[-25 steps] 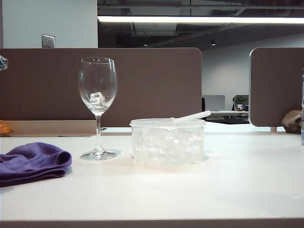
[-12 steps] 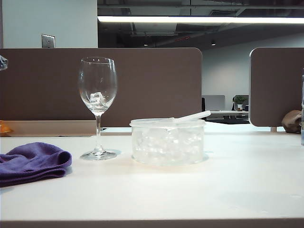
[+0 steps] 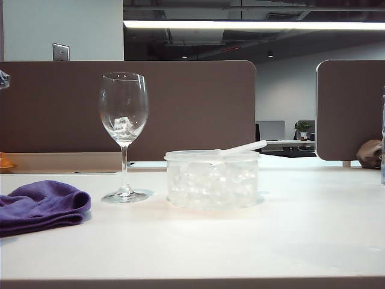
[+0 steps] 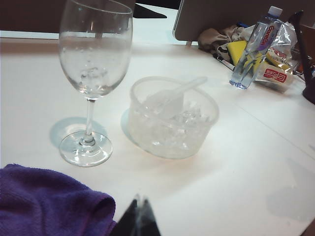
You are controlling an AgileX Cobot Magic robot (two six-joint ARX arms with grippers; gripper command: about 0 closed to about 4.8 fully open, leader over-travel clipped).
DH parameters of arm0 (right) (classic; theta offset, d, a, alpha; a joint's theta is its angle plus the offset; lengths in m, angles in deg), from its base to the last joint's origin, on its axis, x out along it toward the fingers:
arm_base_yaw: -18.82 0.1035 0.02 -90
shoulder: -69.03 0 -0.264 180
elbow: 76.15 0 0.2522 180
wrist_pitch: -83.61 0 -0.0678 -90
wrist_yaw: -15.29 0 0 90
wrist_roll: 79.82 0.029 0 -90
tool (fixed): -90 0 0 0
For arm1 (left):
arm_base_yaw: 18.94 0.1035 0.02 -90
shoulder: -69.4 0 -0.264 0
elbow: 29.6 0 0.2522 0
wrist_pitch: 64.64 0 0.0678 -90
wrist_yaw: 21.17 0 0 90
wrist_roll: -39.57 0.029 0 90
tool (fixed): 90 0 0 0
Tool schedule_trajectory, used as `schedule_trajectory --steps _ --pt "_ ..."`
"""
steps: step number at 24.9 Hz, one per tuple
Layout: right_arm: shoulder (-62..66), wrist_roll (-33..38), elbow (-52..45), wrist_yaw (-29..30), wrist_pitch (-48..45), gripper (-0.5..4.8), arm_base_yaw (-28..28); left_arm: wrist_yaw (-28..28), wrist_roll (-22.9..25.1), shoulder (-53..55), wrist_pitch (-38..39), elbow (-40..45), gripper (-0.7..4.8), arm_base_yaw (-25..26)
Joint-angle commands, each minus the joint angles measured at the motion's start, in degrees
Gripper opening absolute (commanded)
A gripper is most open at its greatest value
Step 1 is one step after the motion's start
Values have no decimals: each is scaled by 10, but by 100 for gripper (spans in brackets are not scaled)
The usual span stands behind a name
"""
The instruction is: Pick up an ice shovel filled with ice cubes and pour the ice from the shovel into the glass.
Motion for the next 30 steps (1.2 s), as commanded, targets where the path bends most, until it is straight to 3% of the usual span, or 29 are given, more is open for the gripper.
schedule_trajectory --steps 1,7,9,11,17,19,22,24,27,29,30 --pt "0 -2 0 -3 -3 -5 0 3 1 0 -5 -3 -5 0" --pt "0 2 0 -3 -5 -5 0 3 1 0 -5 -3 -5 0" --pt "0 62 3 0 -25 -5 0 3 1 0 -5 -3 -5 0" --pt "0 117 33 21 -25 -5 0 3 1 0 -5 -3 -5 0" --pt "0 120 173 85 8 -5 0 3 1 0 -5 -3 -5 0" --pt "0 120 221 132 49 -5 0 3 1 0 -5 -3 -5 0" --pt "35 155 321 279 187 -5 0 3 1 0 -5 -3 -5 0" --pt "67 164 360 365 228 -5 0 3 1 0 -5 -3 -5 0" --pt "109 202 397 492 221 -5 0 3 1 0 -5 -3 -5 0" --pt "118 226 403 579 167 -5 0 3 1 0 -5 -3 -5 0" --pt "118 226 403 591 158 -5 0 3 1 0 -5 -3 -5 0"
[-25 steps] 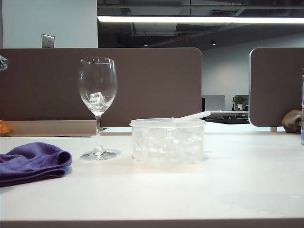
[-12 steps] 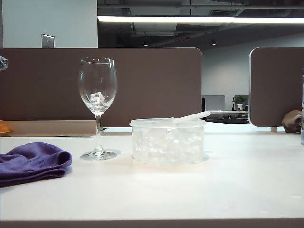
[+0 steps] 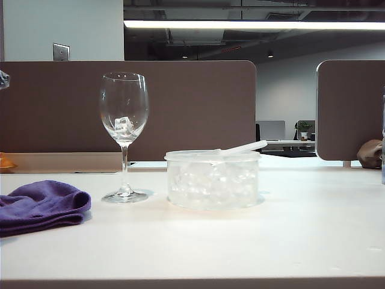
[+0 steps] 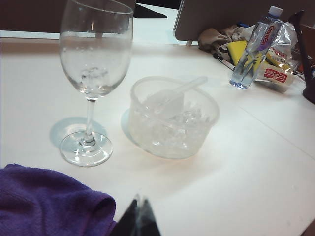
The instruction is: Pick up an ice shovel filled with ice cubes and pour the ice from the shovel into the glass.
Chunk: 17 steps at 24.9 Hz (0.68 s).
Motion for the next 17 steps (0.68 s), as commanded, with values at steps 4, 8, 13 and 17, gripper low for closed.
schedule_trajectory --steps 4,8,13,17 --pt "-15 17 2 121 -72 -4 0 3 1 0 -5 -3 -5 0" --pt "-7 51 2 52 -84 1 0 3 1 0 -5 -3 -5 0" --pt "122 188 4 -85 -236 8 0 3 1 0 -5 -3 -5 0" --pt "286 290 6 -119 -337 25 13 3 1 -1 -5 -3 -5 0"
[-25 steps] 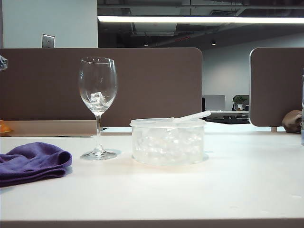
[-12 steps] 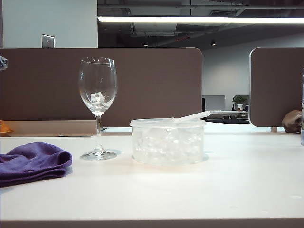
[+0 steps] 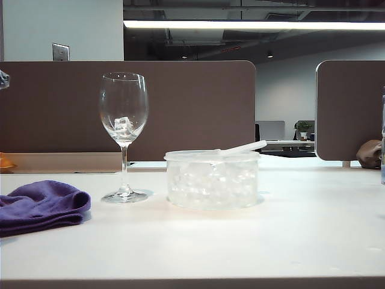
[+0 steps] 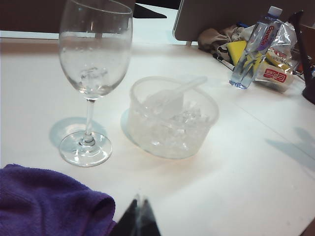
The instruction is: Pick up an ice shovel filled with ice cubes and pour the ice from the shovel into the glass.
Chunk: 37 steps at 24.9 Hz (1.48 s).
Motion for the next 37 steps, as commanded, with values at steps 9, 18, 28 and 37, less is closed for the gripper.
schedule_trajectory --steps 9,18,28,37 --pt "290 129 2 -132 -254 45 52 3 1 -1 -5 -3 -5 0" --pt "467 230 -2 -142 -455 44 50 3 1 -1 -5 -3 -5 0" --pt "525 314 -103 -237 -645 44 48 3 1 -1 -5 -3 -5 0" --pt "589 336 -159 -267 -765 44 51 3 1 -1 -5 -3 -5 0"
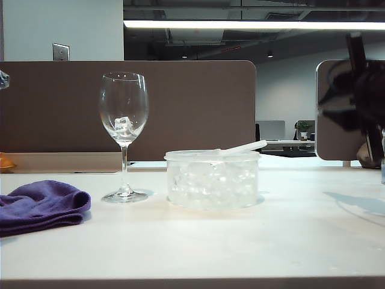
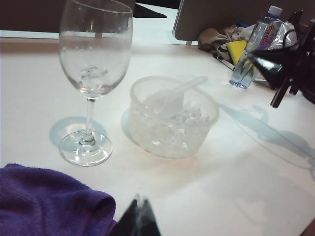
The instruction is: Pick up an ice shovel filled with ice cubes and pour the ice from the shovel into the glass.
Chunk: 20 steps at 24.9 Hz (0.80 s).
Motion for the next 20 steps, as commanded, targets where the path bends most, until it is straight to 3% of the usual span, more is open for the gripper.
schedule_trajectory --steps 1,5,14,15,16,20 --pt "41 18 0 0 -84 44 1 3 1 0 -7 -3 -5 0" --pt "100 48 3 -4 -153 44 4 3 1 0 -7 -3 -5 0" --pt "153 50 40 0 -159 55 30 3 1 0 -7 -3 -5 0" --pt "153 50 46 1 -159 69 35 3 1 0 -7 -3 -5 0" --pt "153 50 50 -1 -159 120 37 3 1 0 -7 -3 -5 0" --pt "153 52 52 -1 -158 157 43 3 1 0 -7 -3 -5 0"
